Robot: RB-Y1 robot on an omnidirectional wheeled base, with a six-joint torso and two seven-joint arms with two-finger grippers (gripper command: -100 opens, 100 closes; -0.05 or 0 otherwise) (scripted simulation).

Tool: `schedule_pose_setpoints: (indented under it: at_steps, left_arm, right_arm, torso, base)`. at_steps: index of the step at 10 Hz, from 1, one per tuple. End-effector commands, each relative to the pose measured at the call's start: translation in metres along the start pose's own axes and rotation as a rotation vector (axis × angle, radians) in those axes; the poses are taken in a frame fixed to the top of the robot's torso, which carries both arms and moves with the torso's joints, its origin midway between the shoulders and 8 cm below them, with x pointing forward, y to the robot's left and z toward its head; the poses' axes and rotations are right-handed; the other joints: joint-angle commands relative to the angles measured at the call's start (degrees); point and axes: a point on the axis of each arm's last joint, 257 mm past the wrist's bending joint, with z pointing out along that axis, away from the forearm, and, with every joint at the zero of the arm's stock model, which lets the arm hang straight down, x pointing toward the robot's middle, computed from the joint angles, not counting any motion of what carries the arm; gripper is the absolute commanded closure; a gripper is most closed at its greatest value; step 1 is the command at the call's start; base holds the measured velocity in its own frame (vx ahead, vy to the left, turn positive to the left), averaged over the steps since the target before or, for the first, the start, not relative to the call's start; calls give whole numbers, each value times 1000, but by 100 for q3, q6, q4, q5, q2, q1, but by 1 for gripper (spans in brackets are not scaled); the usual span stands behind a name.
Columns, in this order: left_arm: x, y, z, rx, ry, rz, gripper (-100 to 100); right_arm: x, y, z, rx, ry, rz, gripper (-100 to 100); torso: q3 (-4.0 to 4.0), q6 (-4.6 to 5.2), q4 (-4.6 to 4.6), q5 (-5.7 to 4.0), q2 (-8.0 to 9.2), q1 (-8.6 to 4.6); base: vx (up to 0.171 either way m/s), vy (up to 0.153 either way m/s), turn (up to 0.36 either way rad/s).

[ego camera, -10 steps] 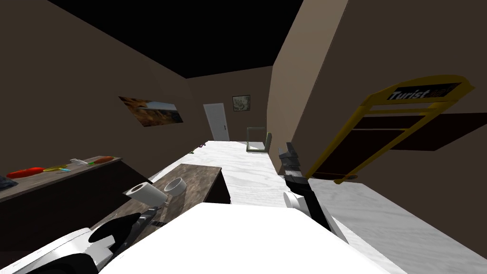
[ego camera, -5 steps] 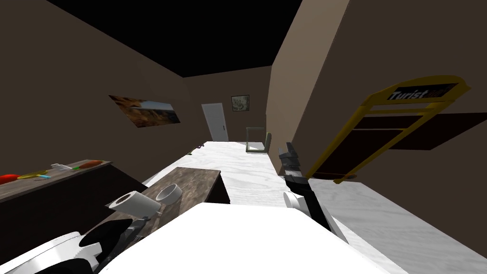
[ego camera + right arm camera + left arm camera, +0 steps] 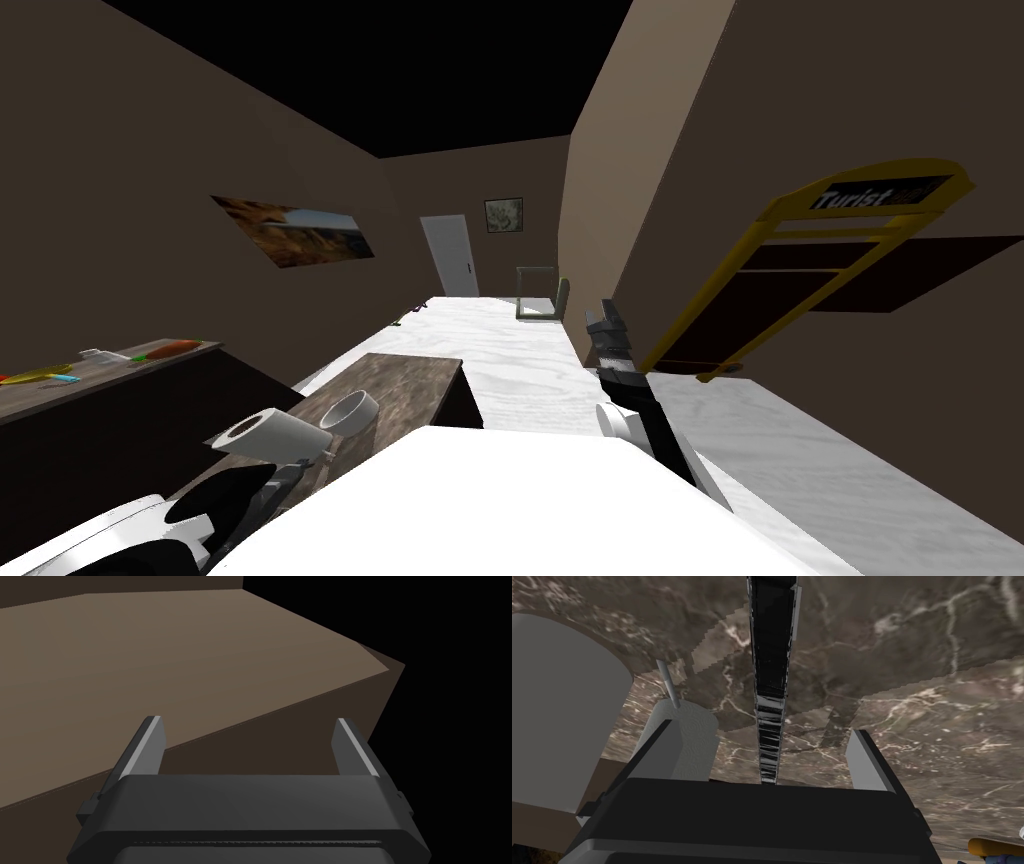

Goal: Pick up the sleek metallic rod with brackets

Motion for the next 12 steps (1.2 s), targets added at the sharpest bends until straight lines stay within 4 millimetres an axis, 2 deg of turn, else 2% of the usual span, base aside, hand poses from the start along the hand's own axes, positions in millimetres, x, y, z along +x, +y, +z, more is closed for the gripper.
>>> schedule_pose_setpoints:
  at_steps: [1, 2, 3, 7, 8, 9, 11, 12]
  left_arm:
    - [-1, 3, 7, 1, -1, -5, -100]
    - [0, 1, 5, 0, -1, -3, -100]
    - [0, 1, 5, 1, -1, -3, 100]
    - [0, 2, 5, -1, -1, -5, 100]
    - [0, 2, 5, -1, -1, -5, 0]
    - [0, -1, -2, 1, 1, 2, 100]
    - [2, -4, -11, 0, 3, 10, 100]
    - [2, -3, -7, 1, 3, 8, 100]
  right_arm:
    - [0, 0, 0, 0, 0, 0, 0]
    - [0, 0, 0, 0, 0, 0, 0]
    - [0, 0, 0, 0, 0, 0, 0]
    - [0, 0, 0, 0, 0, 0, 0]
    - [0, 0, 0, 0, 0, 0, 0]
    - [0, 0, 0, 0, 0, 0, 0]
    - [0, 0, 0, 0, 0, 0, 0]
    - [0, 0, 0, 0, 0, 0, 0]
  torso:
    - [0, 0, 0, 0, 0, 0]
    - [0, 0, 0, 0, 0, -1]
    - [-1, -1, 0, -1, -2, -1]
    - [-3, 5, -1, 2, -6, 1]
    - [-4, 5, -1, 1, -7, 1]
    - [-4, 5, -1, 1, -7, 1]
    - [-6, 5, -2, 0, -11, -2]
    - [-7, 5, -2, -1, -12, -3]
  base:
    - [-11, -2, -29]
    - [0, 0, 0]
    - [0, 0, 0]
    - [0, 0, 0]
    - [0, 0, 0]
    - [7, 3, 40]
    - [12, 2, 44]
    - [5, -1, 6]
